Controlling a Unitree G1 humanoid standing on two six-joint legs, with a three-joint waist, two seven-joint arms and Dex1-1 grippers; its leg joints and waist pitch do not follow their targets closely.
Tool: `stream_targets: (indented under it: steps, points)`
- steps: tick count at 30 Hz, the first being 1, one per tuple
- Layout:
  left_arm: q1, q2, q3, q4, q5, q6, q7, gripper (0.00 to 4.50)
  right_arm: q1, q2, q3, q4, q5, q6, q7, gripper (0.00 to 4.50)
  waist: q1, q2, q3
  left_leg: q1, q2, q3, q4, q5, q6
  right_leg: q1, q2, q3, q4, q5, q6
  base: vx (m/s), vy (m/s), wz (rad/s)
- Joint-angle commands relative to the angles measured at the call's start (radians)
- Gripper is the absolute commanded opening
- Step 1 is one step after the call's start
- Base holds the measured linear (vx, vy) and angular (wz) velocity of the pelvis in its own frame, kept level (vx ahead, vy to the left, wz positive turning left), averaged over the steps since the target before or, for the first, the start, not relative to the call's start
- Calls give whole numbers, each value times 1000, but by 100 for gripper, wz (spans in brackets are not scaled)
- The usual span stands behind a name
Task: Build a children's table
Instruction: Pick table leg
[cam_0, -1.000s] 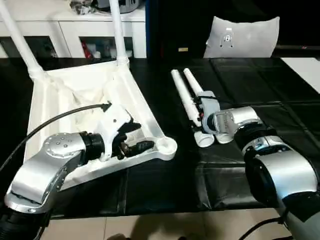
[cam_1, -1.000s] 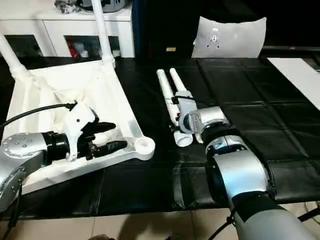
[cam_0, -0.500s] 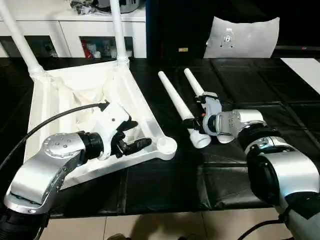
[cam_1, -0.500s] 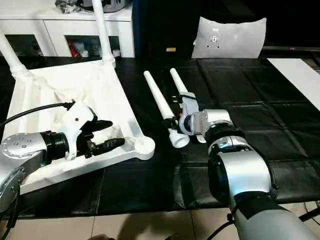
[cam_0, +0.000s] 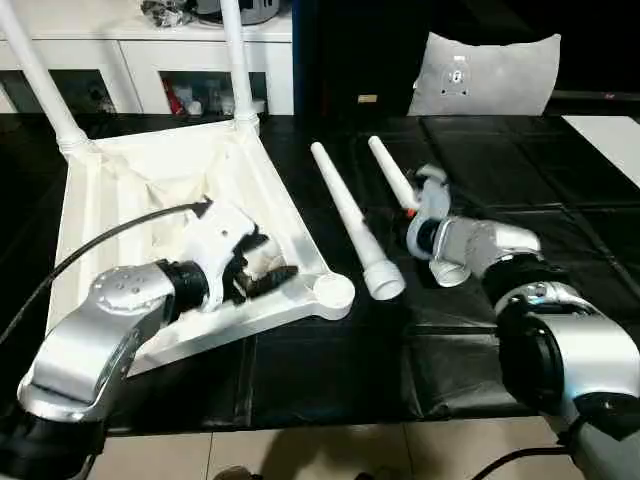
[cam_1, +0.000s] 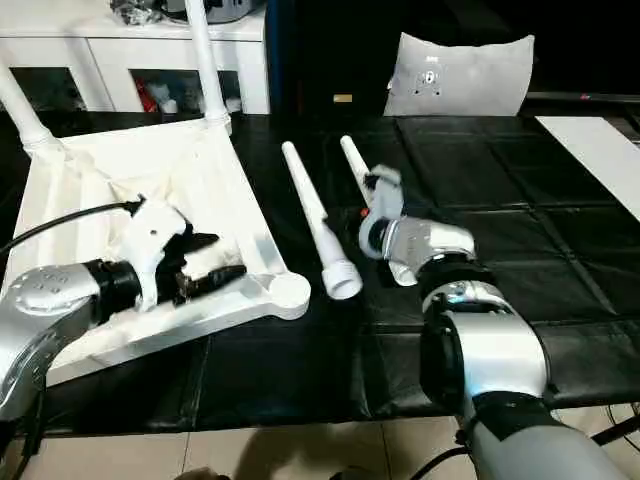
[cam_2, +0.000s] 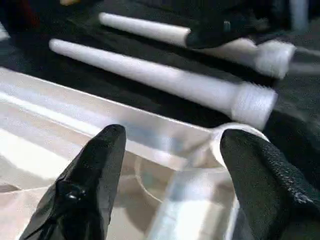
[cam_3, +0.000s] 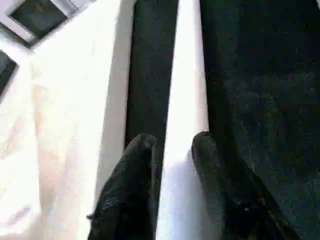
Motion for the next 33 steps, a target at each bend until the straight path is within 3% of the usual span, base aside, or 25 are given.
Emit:
stream_targets:
  steps: [1, 3, 8, 12, 16, 18, 21, 25, 28, 32, 33]
  points:
    - [-13, -7, 20, 17, 14, -6, 29, 337, 29, -3, -25, -72, 48, 43, 20, 97, 3, 6, -67, 7, 23, -5, -62, -213, -1, 51, -61, 41, -76, -263, -184, 0, 0, 0]
    - [-13, -4, 14, 20, 16, -10, 24, 337, 42, -1, -23, -84, 44, 30, 9, 88, 3, 11, -65, 8, 22, -4, -62, -221, -4, 48, -62, 41, -80, -276, -188, 0, 0, 0]
    - [6, 6, -5, -8, 12, -28, 1, 337, 18, 4, -24, -76, 26, -37, 6, 75, 2, 12, -65, 8, 23, -6, -62, -242, -10, 48, -66, 39, -81, -308, -192, 0, 0, 0]
    - [20, 17, -17, -18, 15, -42, -12, 337, 10, 24, 2, -115, 18, -21, -9, 117, 1, 14, -64, 8, 24, -8, -64, -248, -10, 47, -65, 39, -81, -311, -188, 0, 0, 0]
    - [38, 23, -11, -41, -17, -19, -35, 337, -17, 49, 83, -97, -34, -15, 6, 152, -2, 18, -63, 11, 25, -9, -65, -268, -20, 44, -65, 39, -80, -311, -198, 0, 0, 0]
    - [45, 28, -13, -60, -33, -11, -51, 364, -26, 53, 105, -84, -55, -18, 11, 165, -3, 18, -62, 11, 25, -8, -66, -278, -23, 42, -65, 40, -80, -319, -198, 0, 0, 0]
    - [78, 60, -52, -165, -92, -6, -137, 371, -70, 60, 181, -5, -148, -43, -27, 193, 1, 11, -59, 10, 28, -10, -70, -283, -28, 40, -68, 41, -78, -321, -208, 0, 0, 0]
    - [83, 74, -77, -168, -73, 1, -130, 371, -109, 67, 218, 35, -193, -31, -61, 226, 6, 25, -58, 12, 27, -10, -68, -299, -41, 38, -65, 43, -74, -318, -200, 0, 0, 0]
    - [84, 67, -71, -173, -77, 18, -122, 371, -135, 67, 282, 58, -252, -26, -73, 250, 3, 13, -55, 9, 26, -9, -69, -306, -46, 41, -66, 44, -77, -343, -184, 0, 0, 0]
    - [94, 83, -64, -191, -89, 34, -126, 371, -160, 69, 351, 95, -317, 14, -58, 273, -1, 15, -54, 8, 27, -11, -70, -313, -49, 39, -67, 46, -76, -353, -180, 0, 0, 0]
    - [97, 88, -64, -197, -94, 43, -125, 371, -166, 74, 340, 110, -311, 14, -57, 287, -2, 10, -54, 8, 27, -11, -69, -312, -49, 39, -66, 46, -75, -351, -181, 0, 0, 0]
